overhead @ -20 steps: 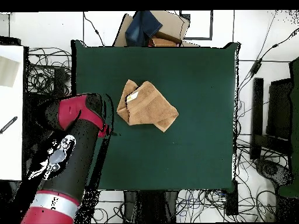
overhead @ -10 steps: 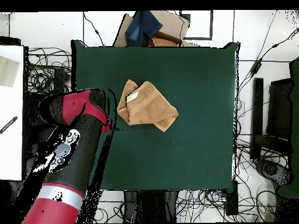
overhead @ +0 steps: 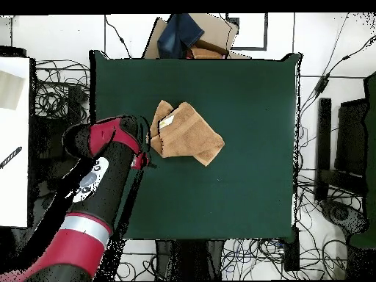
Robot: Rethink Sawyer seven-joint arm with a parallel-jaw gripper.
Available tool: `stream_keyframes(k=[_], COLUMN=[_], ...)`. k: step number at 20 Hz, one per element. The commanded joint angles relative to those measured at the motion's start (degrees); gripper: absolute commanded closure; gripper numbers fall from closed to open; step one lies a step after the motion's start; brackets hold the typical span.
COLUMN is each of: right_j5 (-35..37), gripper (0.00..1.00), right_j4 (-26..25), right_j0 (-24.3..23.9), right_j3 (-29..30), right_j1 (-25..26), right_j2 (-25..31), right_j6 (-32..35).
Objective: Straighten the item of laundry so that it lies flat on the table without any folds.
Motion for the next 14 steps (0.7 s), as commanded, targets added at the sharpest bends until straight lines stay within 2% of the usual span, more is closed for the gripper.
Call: stream_keyframes(k=[1,8,10,14], right_j5=[-3.2,1.3,1.7,2.9], gripper=[0.0,0.0,0.0,0.0], right_j4=[1.5,1.8,1.5,1.6], right_j0=[0.4,1.1,1.1,-0.6], right_j3=[1.6,3.0,1.8,-4.1], right_j1=[2.3,-0.4,-0.2,3.3], right_j2=[3.3,2.5,2.2,3.1], right_j6=[14.9,13.9,13.8,12.8])
